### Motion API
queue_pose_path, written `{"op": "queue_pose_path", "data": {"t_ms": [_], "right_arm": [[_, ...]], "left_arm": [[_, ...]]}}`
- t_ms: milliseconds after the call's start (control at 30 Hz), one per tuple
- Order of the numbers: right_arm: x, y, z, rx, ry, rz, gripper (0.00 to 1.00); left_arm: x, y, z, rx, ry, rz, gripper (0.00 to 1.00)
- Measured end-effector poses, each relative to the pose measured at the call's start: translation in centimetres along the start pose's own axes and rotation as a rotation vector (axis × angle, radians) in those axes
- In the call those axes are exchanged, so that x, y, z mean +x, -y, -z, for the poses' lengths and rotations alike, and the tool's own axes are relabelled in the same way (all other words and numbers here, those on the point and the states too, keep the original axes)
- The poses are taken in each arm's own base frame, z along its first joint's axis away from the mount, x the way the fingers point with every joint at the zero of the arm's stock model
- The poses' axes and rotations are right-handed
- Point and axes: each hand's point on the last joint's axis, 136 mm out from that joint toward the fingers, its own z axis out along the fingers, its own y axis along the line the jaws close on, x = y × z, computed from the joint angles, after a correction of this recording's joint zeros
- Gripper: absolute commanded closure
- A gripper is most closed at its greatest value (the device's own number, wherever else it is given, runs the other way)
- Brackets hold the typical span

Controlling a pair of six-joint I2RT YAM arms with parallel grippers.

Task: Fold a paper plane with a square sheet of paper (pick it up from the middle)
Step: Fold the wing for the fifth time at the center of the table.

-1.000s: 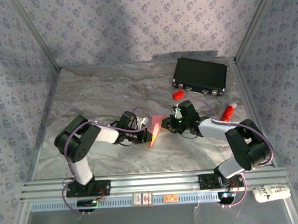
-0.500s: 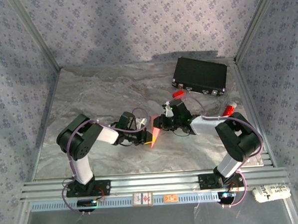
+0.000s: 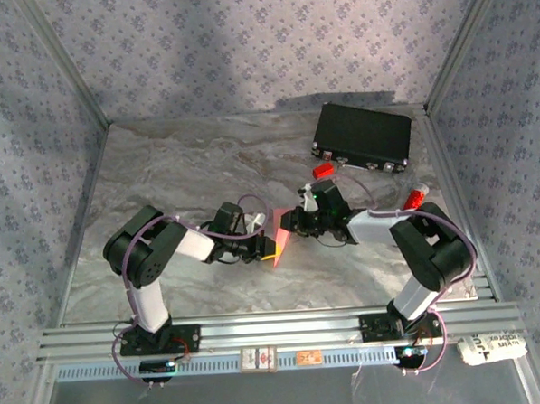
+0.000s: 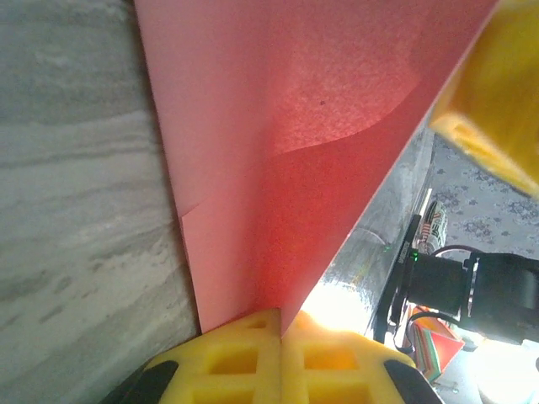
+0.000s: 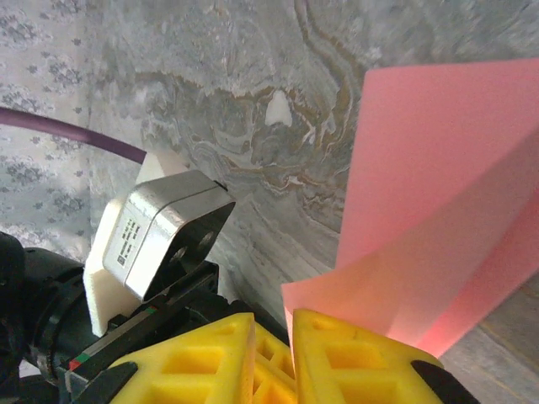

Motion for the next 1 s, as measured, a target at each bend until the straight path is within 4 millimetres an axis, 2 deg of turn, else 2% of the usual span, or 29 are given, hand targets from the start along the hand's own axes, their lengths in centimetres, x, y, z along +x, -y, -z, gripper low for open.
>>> {"op": "queue_pose_path", "data": {"t_ms": [233, 433, 1000], "right_arm": [[0.0, 0.2, 0.2, -0.006, -0.007, -0.009, 0.82], [1.0, 1.0, -0.8, -0.001, -0.055, -0.028, 0.82], [0.9, 1.5, -2.1, -0.011, -0.082, -0.046, 0.83]], "left_arm": [[-0.1, -0.1, 0.1, 0.002, 0.017, 0.024, 1.0], [-0.2, -0.1, 0.1, 0.007, 0.029, 0.037, 1.0], [-0.5, -0.5, 0.7, 0.022, 0.071, 0.082, 1.0]]}}
